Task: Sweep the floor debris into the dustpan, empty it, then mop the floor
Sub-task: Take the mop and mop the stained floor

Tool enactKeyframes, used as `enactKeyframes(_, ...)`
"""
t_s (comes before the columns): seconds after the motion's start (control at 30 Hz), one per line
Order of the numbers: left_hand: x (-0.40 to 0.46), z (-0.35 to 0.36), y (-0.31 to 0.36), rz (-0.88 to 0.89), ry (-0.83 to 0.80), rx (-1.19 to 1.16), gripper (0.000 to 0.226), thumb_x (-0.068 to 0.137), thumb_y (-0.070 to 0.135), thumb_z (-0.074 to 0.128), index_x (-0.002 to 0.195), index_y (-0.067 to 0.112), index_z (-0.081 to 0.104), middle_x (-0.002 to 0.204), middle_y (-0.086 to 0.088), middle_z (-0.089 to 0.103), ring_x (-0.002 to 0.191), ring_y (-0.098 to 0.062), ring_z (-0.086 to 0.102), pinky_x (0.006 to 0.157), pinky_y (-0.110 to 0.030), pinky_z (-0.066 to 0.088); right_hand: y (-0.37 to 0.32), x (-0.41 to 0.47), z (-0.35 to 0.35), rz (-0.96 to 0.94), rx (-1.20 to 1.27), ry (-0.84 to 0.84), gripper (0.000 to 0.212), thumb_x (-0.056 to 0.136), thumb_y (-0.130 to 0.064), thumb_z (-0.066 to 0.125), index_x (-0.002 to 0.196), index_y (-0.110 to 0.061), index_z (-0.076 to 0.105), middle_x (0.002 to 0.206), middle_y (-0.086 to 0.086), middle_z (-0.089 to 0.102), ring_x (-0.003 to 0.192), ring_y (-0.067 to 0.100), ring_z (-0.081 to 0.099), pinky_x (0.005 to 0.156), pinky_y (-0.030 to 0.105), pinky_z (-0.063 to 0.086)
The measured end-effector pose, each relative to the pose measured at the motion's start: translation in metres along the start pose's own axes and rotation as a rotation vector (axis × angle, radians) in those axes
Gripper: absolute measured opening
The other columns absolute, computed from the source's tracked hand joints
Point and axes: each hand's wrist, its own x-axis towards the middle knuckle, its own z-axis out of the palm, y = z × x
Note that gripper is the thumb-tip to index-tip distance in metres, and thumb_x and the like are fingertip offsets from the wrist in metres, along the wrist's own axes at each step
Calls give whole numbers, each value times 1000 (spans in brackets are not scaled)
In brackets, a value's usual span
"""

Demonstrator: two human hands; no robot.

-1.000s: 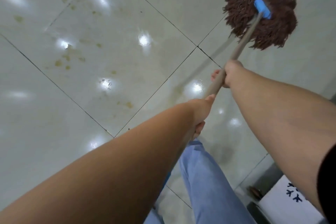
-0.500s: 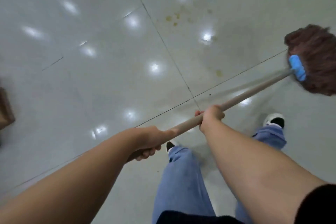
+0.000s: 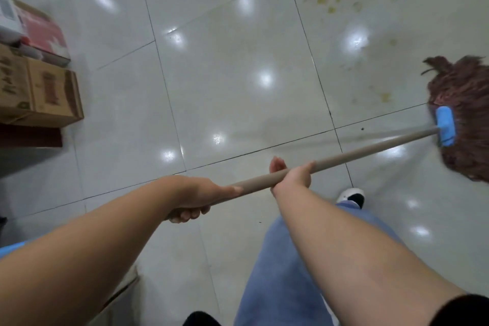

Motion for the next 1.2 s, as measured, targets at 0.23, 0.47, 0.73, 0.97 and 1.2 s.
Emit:
enactKeyframes(0.23, -31, 4, 131, -18, -91, 71, 71, 64, 87, 39, 60, 17, 34, 38, 3, 32, 31, -15, 31, 42, -15, 28, -124, 14, -1, -41, 102, -56, 51, 94, -54, 41, 107, -5, 39, 76, 12, 54, 51, 23, 60, 49, 26, 57)
enactKeyframes(0.47, -85, 23, 354, 226, -76, 114, 63, 77, 75, 40, 63, 14, 35, 36, 2, 33, 26, -12, 30, 40, -12, 34, -353, 28, -5, -251, 130, 3, 24, 97, -38, 42, 86, -17, 46, 58, 2, 49, 37, 12, 44, 39, 12, 42)
enactKeyframes(0.73, -93, 90, 409, 397, -163, 77, 54, 86, 67, 38, 71, 15, 35, 34, 1, 34, 23, -10, 29, 37, -11, 34, -429, 50, -68, -433, -119, 95, 12, 96, -24, 44, 103, -14, 48, 85, 7, 56, 48, 18, 58, 35, 19, 46)
enactKeyframes(0.97, -40, 60, 294, 291, -184, 69, 62, 80, 75, 38, 61, 16, 32, 34, 4, 31, 24, -9, 27, 36, -8, 28, -301, 53, -53, -360, -168, 24, 30, 100, -28, 27, 122, -11, 38, 79, 10, 51, 48, 25, 61, 46, 33, 56)
enactKeyframes(1.2, 26, 8, 71, 213, -77, 72, 64, 74, 79, 37, 61, 17, 33, 35, 5, 28, 26, -10, 25, 37, -8, 24, -73, 45, -25, -256, -301, -40, 25, 99, -21, 25, 118, -9, 37, 72, 12, 53, 53, 19, 55, 46, 32, 50)
